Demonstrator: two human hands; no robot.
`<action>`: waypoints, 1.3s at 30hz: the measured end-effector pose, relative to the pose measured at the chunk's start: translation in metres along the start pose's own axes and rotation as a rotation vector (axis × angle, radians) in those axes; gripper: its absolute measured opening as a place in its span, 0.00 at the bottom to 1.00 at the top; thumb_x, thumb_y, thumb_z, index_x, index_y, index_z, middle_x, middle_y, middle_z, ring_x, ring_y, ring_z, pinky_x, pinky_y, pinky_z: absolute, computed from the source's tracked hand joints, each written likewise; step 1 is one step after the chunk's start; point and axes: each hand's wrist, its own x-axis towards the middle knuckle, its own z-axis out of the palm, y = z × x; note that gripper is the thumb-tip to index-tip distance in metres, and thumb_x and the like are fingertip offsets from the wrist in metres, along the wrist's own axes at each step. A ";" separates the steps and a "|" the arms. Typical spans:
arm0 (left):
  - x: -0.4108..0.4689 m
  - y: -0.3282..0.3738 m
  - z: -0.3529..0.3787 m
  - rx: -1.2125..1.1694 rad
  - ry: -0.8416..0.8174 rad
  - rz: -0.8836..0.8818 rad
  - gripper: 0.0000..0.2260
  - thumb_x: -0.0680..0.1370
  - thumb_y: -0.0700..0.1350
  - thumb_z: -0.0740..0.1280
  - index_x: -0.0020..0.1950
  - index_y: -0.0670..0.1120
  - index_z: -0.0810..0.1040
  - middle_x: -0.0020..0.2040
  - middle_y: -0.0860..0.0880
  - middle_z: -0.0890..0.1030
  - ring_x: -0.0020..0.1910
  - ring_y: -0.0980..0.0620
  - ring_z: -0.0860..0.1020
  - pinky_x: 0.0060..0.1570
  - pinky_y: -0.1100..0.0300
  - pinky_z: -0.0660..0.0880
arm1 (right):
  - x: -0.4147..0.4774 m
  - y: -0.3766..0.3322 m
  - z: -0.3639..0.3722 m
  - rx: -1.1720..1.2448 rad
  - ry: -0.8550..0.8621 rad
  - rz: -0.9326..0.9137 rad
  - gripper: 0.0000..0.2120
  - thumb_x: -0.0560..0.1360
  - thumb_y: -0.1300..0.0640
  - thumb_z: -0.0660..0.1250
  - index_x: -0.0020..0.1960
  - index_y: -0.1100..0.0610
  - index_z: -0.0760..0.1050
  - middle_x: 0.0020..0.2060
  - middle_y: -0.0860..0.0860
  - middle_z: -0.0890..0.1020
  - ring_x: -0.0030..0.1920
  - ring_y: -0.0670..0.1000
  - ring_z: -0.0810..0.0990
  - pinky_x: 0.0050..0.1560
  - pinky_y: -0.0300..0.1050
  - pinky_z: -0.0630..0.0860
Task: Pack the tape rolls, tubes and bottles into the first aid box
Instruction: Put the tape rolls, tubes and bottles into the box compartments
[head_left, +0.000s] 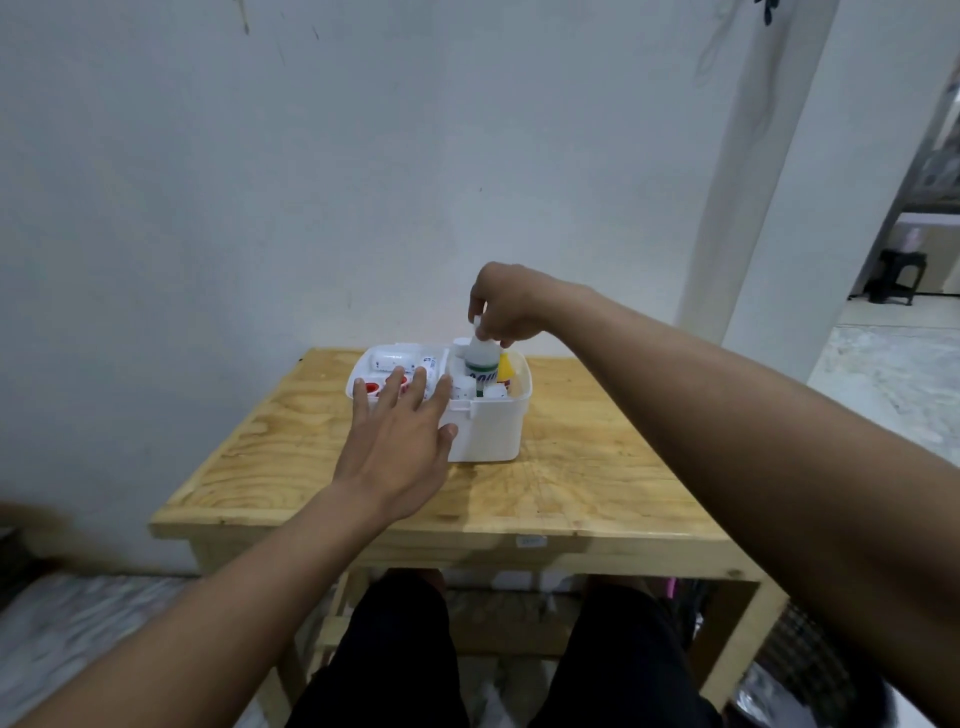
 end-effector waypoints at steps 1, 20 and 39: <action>0.000 0.000 0.000 0.000 -0.001 -0.001 0.26 0.85 0.55 0.50 0.82 0.51 0.52 0.82 0.46 0.55 0.81 0.43 0.48 0.75 0.37 0.44 | 0.000 0.001 0.004 -0.010 -0.017 0.004 0.11 0.76 0.63 0.71 0.58 0.63 0.81 0.50 0.56 0.85 0.38 0.52 0.86 0.34 0.41 0.81; -0.002 -0.001 0.003 0.017 0.014 0.009 0.27 0.84 0.53 0.52 0.82 0.50 0.52 0.82 0.45 0.56 0.81 0.43 0.49 0.75 0.36 0.46 | -0.001 0.004 0.018 0.043 -0.238 0.057 0.11 0.77 0.64 0.69 0.59 0.66 0.81 0.49 0.58 0.85 0.45 0.55 0.87 0.48 0.47 0.85; 0.030 -0.016 -0.024 -0.284 0.207 -0.042 0.23 0.82 0.47 0.52 0.76 0.47 0.69 0.72 0.48 0.74 0.73 0.46 0.69 0.72 0.41 0.62 | -0.001 0.018 -0.010 0.153 -0.031 0.116 0.19 0.72 0.65 0.55 0.56 0.65 0.81 0.44 0.58 0.85 0.44 0.58 0.87 0.47 0.53 0.85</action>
